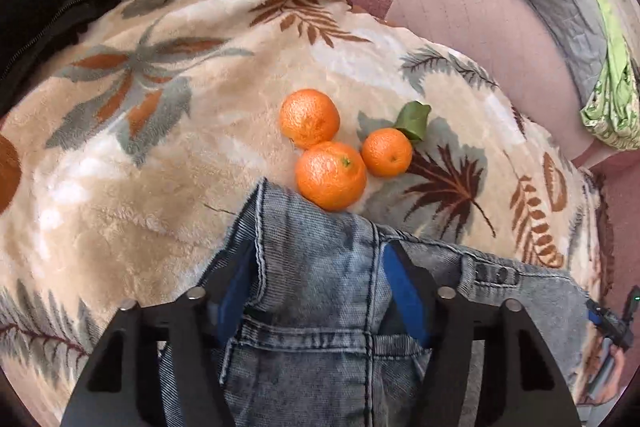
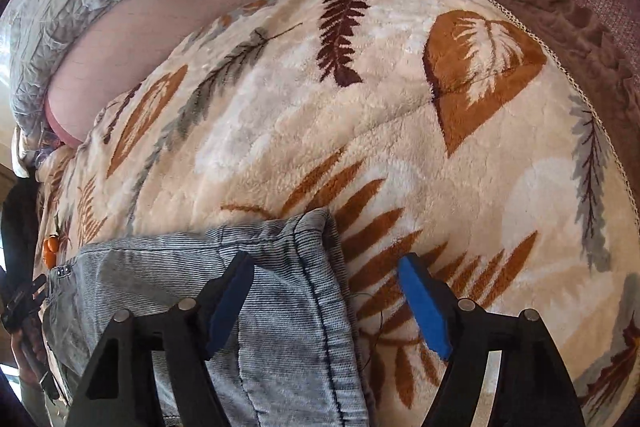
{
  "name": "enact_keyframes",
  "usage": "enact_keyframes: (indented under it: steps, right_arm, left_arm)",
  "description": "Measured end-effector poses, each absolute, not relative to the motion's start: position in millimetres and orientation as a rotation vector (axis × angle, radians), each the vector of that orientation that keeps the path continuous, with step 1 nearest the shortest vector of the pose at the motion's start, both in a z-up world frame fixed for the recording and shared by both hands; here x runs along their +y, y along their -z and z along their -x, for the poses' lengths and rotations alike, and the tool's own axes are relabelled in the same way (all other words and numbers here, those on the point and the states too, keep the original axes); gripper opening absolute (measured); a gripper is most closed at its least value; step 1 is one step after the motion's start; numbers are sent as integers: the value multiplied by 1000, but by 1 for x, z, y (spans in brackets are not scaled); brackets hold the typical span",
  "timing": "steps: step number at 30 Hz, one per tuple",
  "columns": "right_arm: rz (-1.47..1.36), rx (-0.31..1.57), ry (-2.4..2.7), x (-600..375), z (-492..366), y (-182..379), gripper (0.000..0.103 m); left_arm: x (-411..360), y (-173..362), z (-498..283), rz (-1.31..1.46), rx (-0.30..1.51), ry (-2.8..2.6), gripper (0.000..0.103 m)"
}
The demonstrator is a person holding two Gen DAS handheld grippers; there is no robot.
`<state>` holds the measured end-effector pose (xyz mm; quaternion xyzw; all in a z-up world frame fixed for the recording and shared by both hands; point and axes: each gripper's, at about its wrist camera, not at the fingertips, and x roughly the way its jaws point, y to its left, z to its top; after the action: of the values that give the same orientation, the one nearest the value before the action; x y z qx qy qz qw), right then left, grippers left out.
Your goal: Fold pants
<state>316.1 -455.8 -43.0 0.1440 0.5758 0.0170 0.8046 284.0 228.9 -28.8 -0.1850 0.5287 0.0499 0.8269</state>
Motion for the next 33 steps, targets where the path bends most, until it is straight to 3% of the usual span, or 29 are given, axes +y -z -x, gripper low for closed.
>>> enact_keyframes:
  steps: [2,4,8,14,15,18,20,22,24,25,26,29,31,33]
  right_arm:
    - [-280,1234,-42,-451,-320,44,77]
    - [-222,1250,-39,-443,-325,46,73]
    - [-191,1245,-54,-436,-330,41,31]
    - [-109,1204,-29,-428,-332,38,26]
    - [-101,1167,-21,-427,-329,31,20]
    - [-83,981,8,-421,-320,-7,19]
    - [-56,1050,20,-418,-334,5,21]
    - [-7,1270,54,-419,-346,45,38]
    - [-20,1168,72,-426,-330,31,49]
    - [-75,1142,84,-436,-319,21,62]
    - [-142,1122,67,-447,-307,11,70]
    - [-230,1156,9,-471,-260,-11,71]
    - [-255,1193,-56,-479,-218,-17,71]
    - [-301,1259,-125,-485,-172,-11,71]
  left_arm:
    - [228,28,-288,376,1128,-97,21]
    - [231,29,-291,356,1145,-147,4]
    - [234,28,-291,338,1140,-175,3]
    - [230,23,-283,274,1108,-204,3]
    - [231,18,-281,278,1084,-213,3]
    - [231,0,-274,263,988,-224,3]
    - [229,9,-278,250,1032,-249,6]
    - [225,27,-282,203,1125,-253,7]
    - [222,21,-274,161,1088,-253,8]
    - [223,15,-270,153,1080,-269,17]
    - [226,7,-263,159,1065,-288,34]
    - [237,-32,-226,187,933,-304,63]
    - [241,-50,-194,180,901,-285,75]
    - [241,-54,-160,176,911,-251,76]
